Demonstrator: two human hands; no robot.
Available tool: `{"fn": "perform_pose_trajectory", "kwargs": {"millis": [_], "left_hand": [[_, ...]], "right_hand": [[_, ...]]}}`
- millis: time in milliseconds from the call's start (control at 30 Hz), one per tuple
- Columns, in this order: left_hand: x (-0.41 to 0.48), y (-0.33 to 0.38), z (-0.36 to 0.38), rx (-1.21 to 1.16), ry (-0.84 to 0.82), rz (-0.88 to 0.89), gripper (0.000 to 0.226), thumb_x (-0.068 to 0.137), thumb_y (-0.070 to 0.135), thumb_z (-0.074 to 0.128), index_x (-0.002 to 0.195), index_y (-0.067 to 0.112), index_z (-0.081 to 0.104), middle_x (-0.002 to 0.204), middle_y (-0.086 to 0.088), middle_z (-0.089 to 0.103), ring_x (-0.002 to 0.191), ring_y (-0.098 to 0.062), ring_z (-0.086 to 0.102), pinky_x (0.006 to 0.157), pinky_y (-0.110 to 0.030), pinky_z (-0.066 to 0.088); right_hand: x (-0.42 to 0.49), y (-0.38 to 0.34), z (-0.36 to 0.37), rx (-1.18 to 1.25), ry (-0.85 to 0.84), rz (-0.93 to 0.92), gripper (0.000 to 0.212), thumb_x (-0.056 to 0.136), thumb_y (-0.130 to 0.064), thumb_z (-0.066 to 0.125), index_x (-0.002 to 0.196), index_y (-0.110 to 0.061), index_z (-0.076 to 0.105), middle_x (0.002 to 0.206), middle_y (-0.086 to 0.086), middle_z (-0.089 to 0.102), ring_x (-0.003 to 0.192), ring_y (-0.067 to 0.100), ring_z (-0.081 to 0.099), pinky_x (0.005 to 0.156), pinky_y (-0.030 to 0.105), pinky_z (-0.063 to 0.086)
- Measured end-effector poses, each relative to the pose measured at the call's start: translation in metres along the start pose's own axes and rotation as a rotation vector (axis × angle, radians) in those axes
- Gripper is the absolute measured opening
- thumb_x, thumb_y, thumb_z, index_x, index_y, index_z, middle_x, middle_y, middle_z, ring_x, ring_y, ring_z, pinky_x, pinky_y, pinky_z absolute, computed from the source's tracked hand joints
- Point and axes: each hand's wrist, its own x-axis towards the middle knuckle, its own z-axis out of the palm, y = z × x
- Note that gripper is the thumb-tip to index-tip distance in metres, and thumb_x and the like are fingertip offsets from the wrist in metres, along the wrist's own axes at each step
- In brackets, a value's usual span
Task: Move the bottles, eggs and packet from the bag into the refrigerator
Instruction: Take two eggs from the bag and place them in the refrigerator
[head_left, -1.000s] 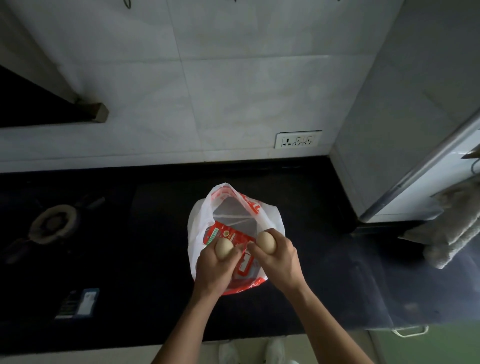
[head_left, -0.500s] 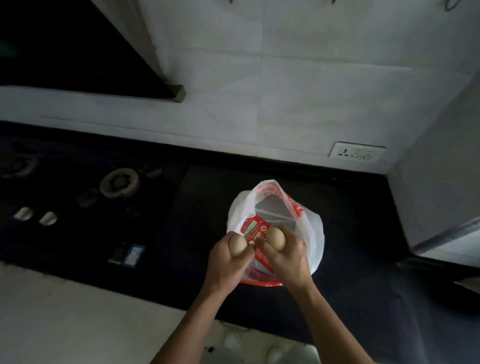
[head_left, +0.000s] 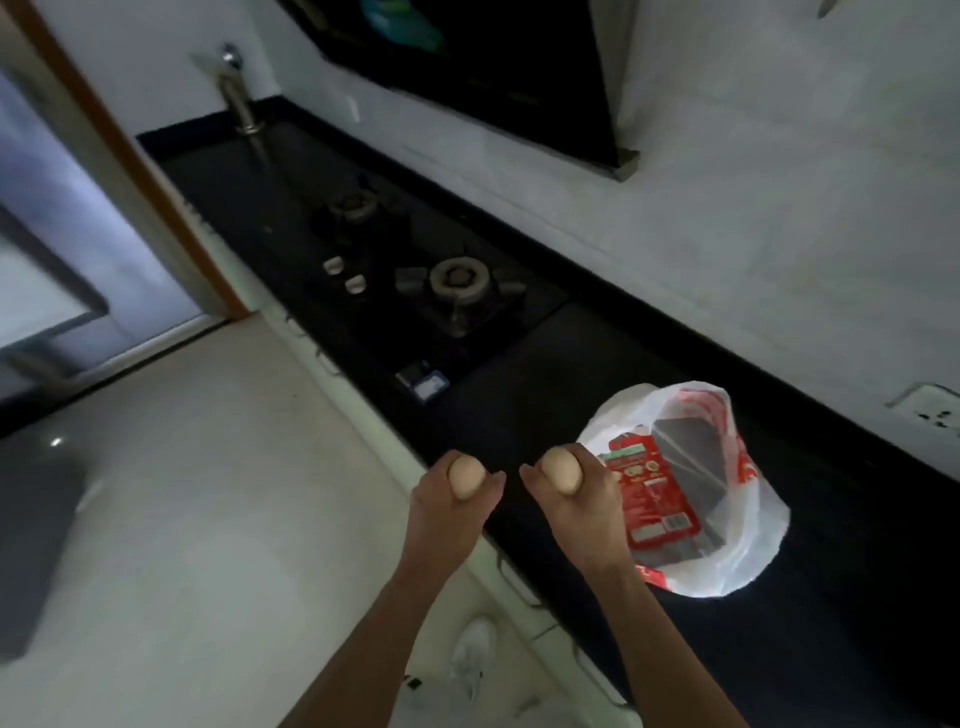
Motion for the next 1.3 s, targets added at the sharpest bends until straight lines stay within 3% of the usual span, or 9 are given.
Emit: {"fn": "perform_pose_trajectory", "kwargs": {"millis": [233, 367, 467, 667, 767, 900, 1200, 1300], "left_hand": [[-0.064, -0.037, -0.067, -0.049, 0.297, -0.115, 0.036, 0.068, 0.055, 0.067, 0.074, 0.02, 0.06, 0.069, -0.008, 0.068, 0.068, -0.031, 0.066, 0.059, -0.049, 0.055], [-0.094, -0.049, -0.106, -0.062, 0.459, -0.159, 0.037, 0.069, 0.054, 0.067, 0.075, 0.018, 0.06, 0.069, -0.009, 0.068, 0.068, -0.032, 0.065, 0.058, -0.049, 0.055], [-0.113, -0.062, -0.137, -0.059, 0.576, -0.206, 0.029, 0.078, 0.042, 0.072, 0.077, 0.015, 0.06, 0.07, -0.01, 0.068, 0.068, -0.032, 0.067, 0.059, -0.047, 0.056], [-0.145, -0.095, -0.197, -0.121, 0.783, -0.308, 0.039, 0.067, 0.053, 0.065, 0.076, 0.015, 0.059, 0.066, -0.009, 0.067, 0.06, -0.027, 0.063, 0.06, -0.049, 0.057], [-0.154, -0.109, -0.222, -0.139, 0.84, -0.347, 0.036, 0.069, 0.049, 0.066, 0.076, 0.015, 0.059, 0.065, -0.008, 0.067, 0.054, -0.016, 0.058, 0.06, -0.046, 0.056], [-0.154, -0.133, -0.271, -0.173, 0.9, -0.362, 0.034, 0.071, 0.047, 0.067, 0.075, 0.014, 0.059, 0.064, -0.008, 0.065, 0.052, -0.013, 0.055, 0.057, -0.045, 0.055], [-0.139, -0.175, -0.41, -0.157, 0.976, -0.344, 0.028, 0.078, 0.042, 0.07, 0.075, 0.017, 0.059, 0.068, -0.009, 0.067, 0.061, -0.022, 0.063, 0.058, -0.041, 0.055], [-0.137, -0.185, -0.453, -0.143, 1.008, -0.343, 0.03, 0.077, 0.044, 0.069, 0.076, 0.015, 0.059, 0.07, -0.01, 0.067, 0.068, -0.029, 0.066, 0.06, -0.043, 0.056]], "right_hand": [[-0.041, -0.019, 0.067, 0.026, -0.322, 0.029, 0.016, 0.079, -0.029, 0.077, 0.08, -0.025, 0.061, 0.071, -0.006, 0.065, 0.059, 0.002, 0.058, 0.06, 0.021, 0.047], [-0.059, -0.036, 0.108, 0.037, -0.456, -0.036, 0.02, 0.079, -0.031, 0.078, 0.078, -0.023, 0.06, 0.072, -0.003, 0.064, 0.061, 0.009, 0.059, 0.056, 0.021, 0.047], [-0.076, -0.05, 0.139, 0.038, -0.548, -0.1, 0.022, 0.08, -0.032, 0.078, 0.076, -0.023, 0.059, 0.069, -0.004, 0.063, 0.058, 0.008, 0.057, 0.053, 0.016, 0.044], [-0.11, -0.073, 0.208, -0.006, -0.72, -0.209, 0.025, 0.081, -0.031, 0.079, 0.078, -0.019, 0.057, 0.071, 0.0, 0.065, 0.064, 0.014, 0.059, 0.054, 0.022, 0.046], [-0.122, -0.084, 0.238, -0.01, -0.769, -0.243, 0.027, 0.08, -0.03, 0.079, 0.074, -0.018, 0.056, 0.068, -0.002, 0.063, 0.061, 0.013, 0.056, 0.051, 0.017, 0.041], [-0.137, -0.104, 0.292, -0.026, -0.828, -0.265, 0.027, 0.079, -0.03, 0.079, 0.074, -0.018, 0.056, 0.068, -0.003, 0.063, 0.06, 0.011, 0.056, 0.052, 0.016, 0.042], [-0.17, -0.178, 0.43, -0.047, -0.89, -0.341, 0.022, 0.08, -0.031, 0.079, 0.079, -0.019, 0.06, 0.071, -0.006, 0.065, 0.064, 0.008, 0.059, 0.056, 0.018, 0.046], [-0.184, -0.199, 0.468, -0.032, -0.902, -0.35, 0.021, 0.08, -0.032, 0.078, 0.08, -0.021, 0.06, 0.072, -0.007, 0.065, 0.065, 0.009, 0.06, 0.059, 0.024, 0.049]]}}
